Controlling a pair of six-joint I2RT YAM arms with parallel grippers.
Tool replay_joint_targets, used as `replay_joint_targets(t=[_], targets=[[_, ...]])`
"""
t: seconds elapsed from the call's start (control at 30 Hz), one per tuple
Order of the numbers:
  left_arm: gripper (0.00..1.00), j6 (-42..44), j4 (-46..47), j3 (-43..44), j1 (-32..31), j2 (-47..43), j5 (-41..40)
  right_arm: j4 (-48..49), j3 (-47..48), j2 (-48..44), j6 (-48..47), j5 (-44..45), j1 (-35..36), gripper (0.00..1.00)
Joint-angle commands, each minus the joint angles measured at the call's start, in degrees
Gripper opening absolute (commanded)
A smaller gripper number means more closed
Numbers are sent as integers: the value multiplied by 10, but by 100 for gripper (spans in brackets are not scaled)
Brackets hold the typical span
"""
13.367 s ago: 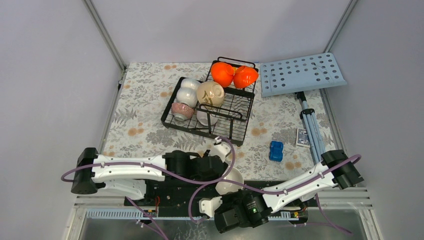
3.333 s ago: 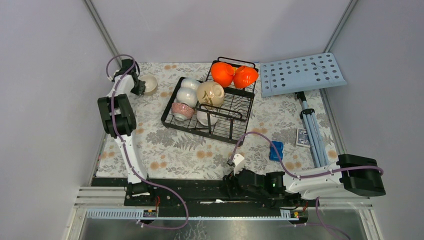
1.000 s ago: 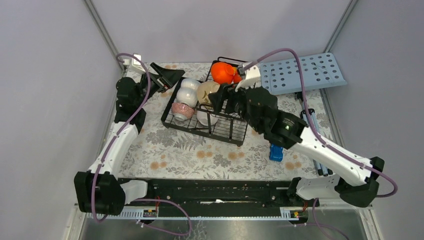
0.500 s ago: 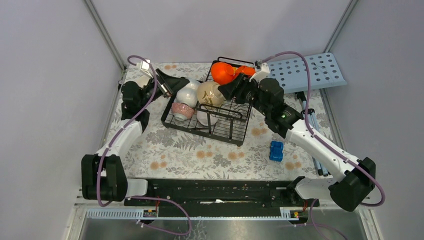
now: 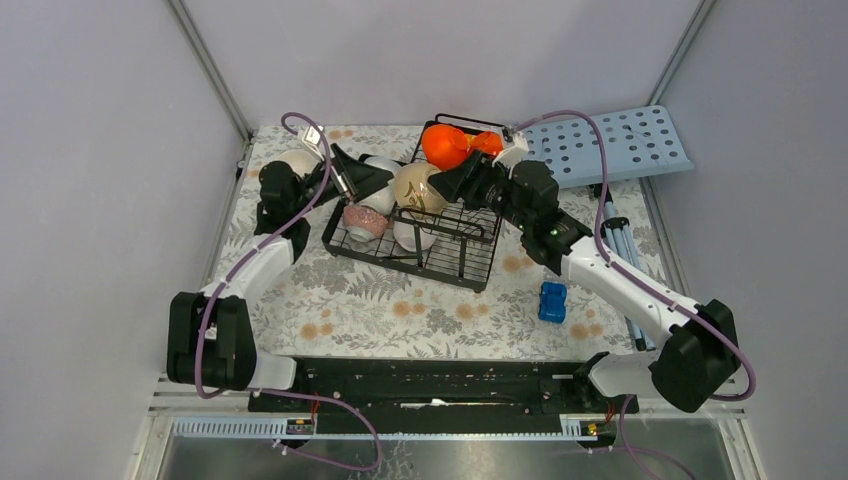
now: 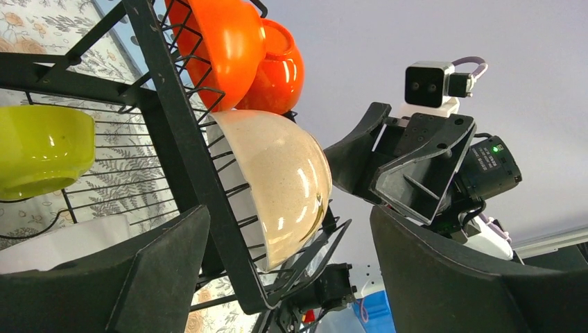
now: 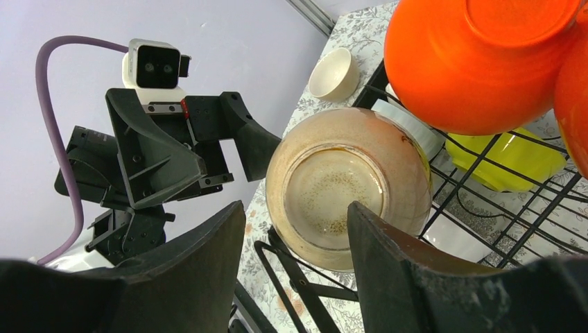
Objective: Unload the bowls from the dish rack
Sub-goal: Pick up the bowl from the dish rack.
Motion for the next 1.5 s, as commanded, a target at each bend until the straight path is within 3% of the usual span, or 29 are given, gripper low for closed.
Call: replay_joint_targets(t=[0.0, 0.53, 0.87, 1.47], targets=[[88, 14, 13, 22, -8, 7, 12, 53, -11, 3, 15, -19, -11, 63], [73, -22, 72, 13, -28, 27, 20, 73, -34, 11, 31, -42, -27, 58], [69, -38, 96, 10, -35, 32, 24, 69, -45, 9, 34, -39, -29, 57], [50, -78, 157, 10, -63, 50, 36, 71, -51, 20, 36, -45, -29, 56]])
